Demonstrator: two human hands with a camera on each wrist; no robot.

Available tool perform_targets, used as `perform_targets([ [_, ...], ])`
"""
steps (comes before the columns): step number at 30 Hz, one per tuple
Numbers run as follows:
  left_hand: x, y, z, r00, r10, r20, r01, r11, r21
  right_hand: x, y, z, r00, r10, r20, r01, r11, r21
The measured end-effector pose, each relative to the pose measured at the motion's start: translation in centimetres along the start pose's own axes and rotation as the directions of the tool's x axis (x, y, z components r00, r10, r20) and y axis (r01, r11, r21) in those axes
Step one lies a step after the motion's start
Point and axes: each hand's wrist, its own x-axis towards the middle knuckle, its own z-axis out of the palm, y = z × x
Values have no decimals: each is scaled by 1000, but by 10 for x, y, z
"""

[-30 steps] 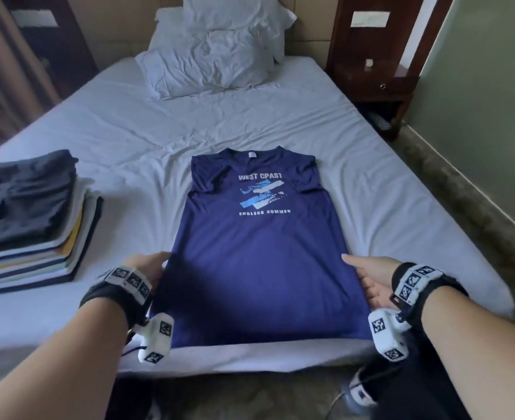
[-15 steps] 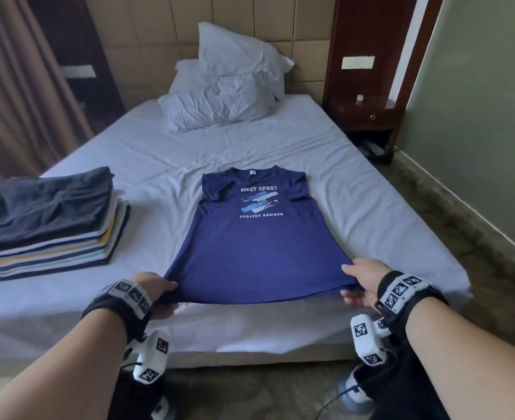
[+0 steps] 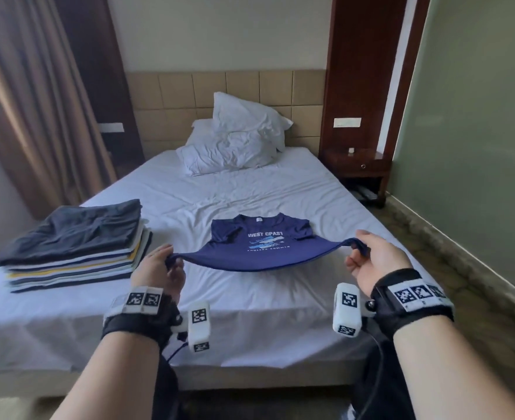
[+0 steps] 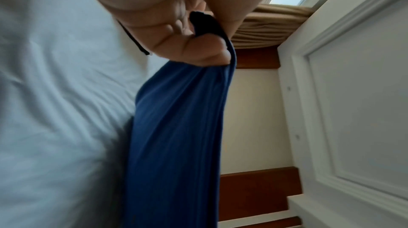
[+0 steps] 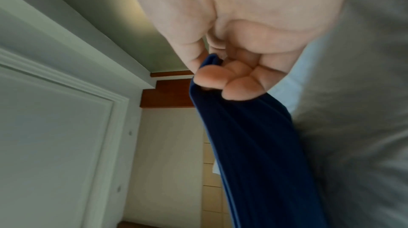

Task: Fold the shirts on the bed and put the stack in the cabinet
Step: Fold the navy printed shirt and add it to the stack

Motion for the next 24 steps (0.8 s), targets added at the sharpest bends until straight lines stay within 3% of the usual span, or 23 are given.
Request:
perform_targets([
  [4, -42, 15, 4, 1000, -4, 23, 11, 937, -348, -23, -8, -9, 1000, -8, 10, 7, 993, 117],
  [8, -83, 25, 10, 995, 66, 80, -21, 882, -471, -47, -17, -19, 999, -41, 30, 34, 975, 219],
  [12, -100, 24, 7, 976, 172, 134, -82, 859, -506, -58, -26, -28, 996, -89, 30, 76, 951, 299],
  [15, -92, 16, 1, 975, 184, 125, -101, 868, -487, -59, -23, -29, 995, -93, 41, 75, 947, 312],
  [19, -79, 7, -2, 960, 180, 212, -105, 941, -323, -48, -10, -28, 996, -77, 52, 56, 944, 326],
  [24, -42, -4, -2, 991, 118, 70, -90, 945, -314, -25, 4, -15, 999, -18, 37, 5, 947, 320],
])
